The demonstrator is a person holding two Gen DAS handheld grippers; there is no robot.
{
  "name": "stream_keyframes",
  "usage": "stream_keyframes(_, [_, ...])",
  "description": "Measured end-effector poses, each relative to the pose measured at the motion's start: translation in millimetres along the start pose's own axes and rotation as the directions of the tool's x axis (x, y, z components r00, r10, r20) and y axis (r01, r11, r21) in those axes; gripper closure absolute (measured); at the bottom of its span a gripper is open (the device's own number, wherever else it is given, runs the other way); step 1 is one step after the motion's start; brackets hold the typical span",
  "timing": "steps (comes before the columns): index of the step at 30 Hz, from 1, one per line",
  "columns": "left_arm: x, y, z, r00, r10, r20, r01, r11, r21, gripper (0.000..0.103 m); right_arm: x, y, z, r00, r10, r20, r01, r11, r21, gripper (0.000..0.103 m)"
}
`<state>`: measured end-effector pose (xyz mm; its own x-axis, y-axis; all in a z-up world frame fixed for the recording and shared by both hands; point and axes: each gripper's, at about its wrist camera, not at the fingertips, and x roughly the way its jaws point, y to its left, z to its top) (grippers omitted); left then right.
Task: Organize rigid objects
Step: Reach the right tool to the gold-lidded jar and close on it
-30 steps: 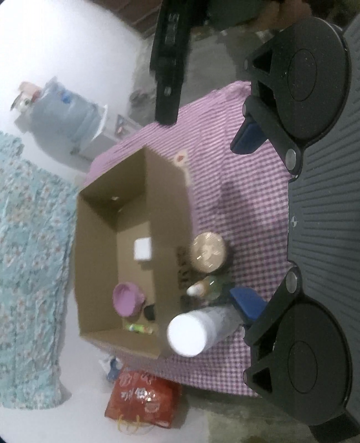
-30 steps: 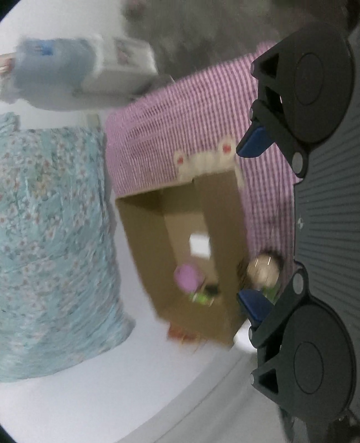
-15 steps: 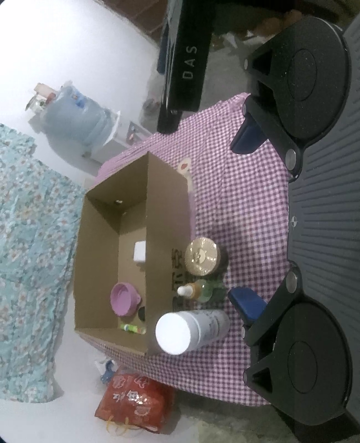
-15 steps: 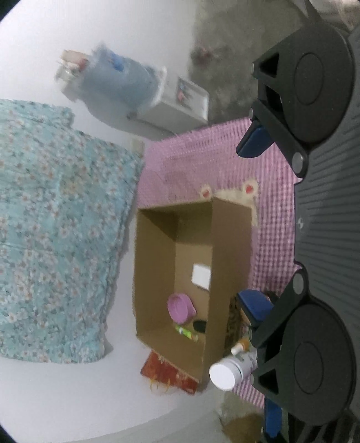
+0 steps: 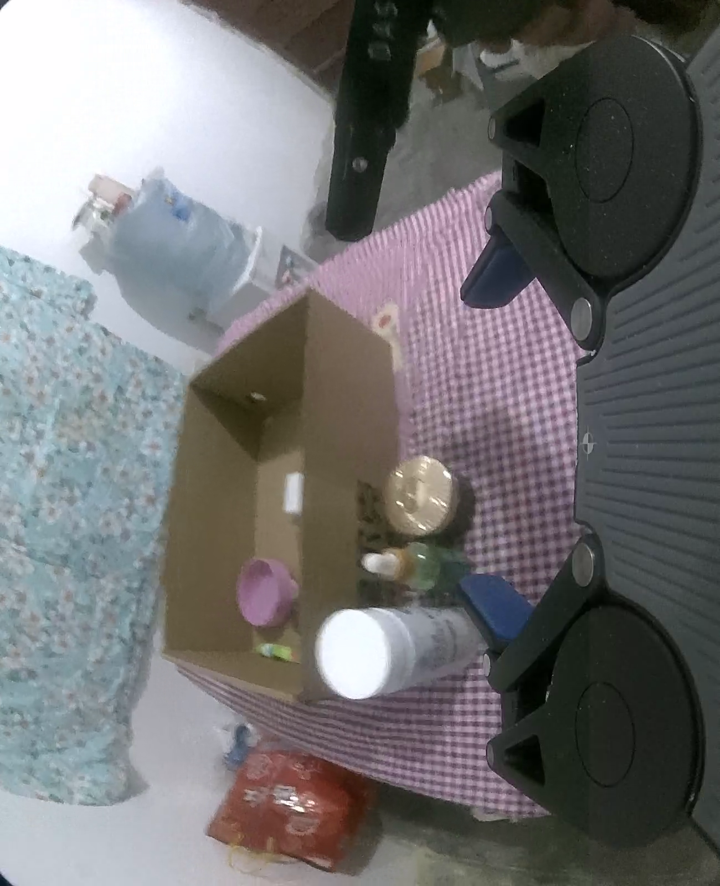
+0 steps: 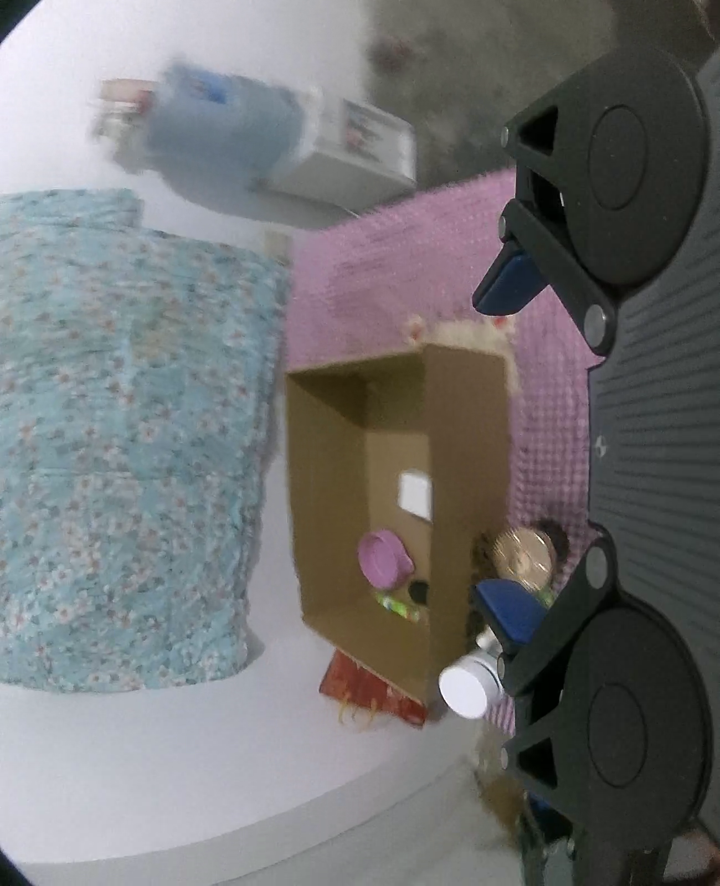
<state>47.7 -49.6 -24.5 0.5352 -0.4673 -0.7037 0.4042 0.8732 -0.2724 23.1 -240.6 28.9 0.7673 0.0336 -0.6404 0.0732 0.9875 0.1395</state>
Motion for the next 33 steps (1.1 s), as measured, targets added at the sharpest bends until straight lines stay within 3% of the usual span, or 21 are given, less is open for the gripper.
stream_keyframes(6, [28, 7, -8, 0.999, 0.034, -0.033, -0.034, 0.999, -0.001, 0.0, 42, -20, -11, 0.977, 0.188, -0.1, -0.166, 0.968, 0.189, 0.0])
stream_keyframes(9, [45, 5, -9, 0.997, 0.063, -0.037, -0.062, 0.997, 0.035, 0.001, 65, -19, -13, 0.967, 0.219, -0.129, -0.19, 0.961, 0.201, 0.007])
stream_keyframes(14, [74, 5, -7, 0.996, 0.068, -0.051, -0.065, 0.996, 0.055, 0.009, 111, -20, -21, 0.94, 0.271, -0.206, -0.209, 0.938, 0.277, 0.031])
stream_keyframes(16, [84, 4, -6, 0.995, 0.075, -0.064, -0.071, 0.995, 0.065, 0.014, 130, -21, -22, 0.926, 0.297, -0.233, -0.22, 0.926, 0.306, 0.036])
stream_keyframes(23, [105, 9, 0, 0.991, 0.102, -0.09, -0.094, 0.992, 0.084, 0.031, 171, -24, -26, 0.887, 0.383, -0.259, -0.278, 0.889, 0.364, 0.044])
stream_keyframes(29, [114, 12, 1, 0.989, 0.101, -0.111, -0.092, 0.992, 0.082, 0.034, 190, -24, -24, 0.861, 0.434, -0.266, -0.32, 0.868, 0.38, 0.051])
stream_keyframes(33, [120, 8, 5, 0.988, 0.103, -0.111, -0.095, 0.992, 0.083, 0.035, 202, -20, -21, 0.855, 0.439, -0.277, -0.328, 0.87, 0.368, 0.055])
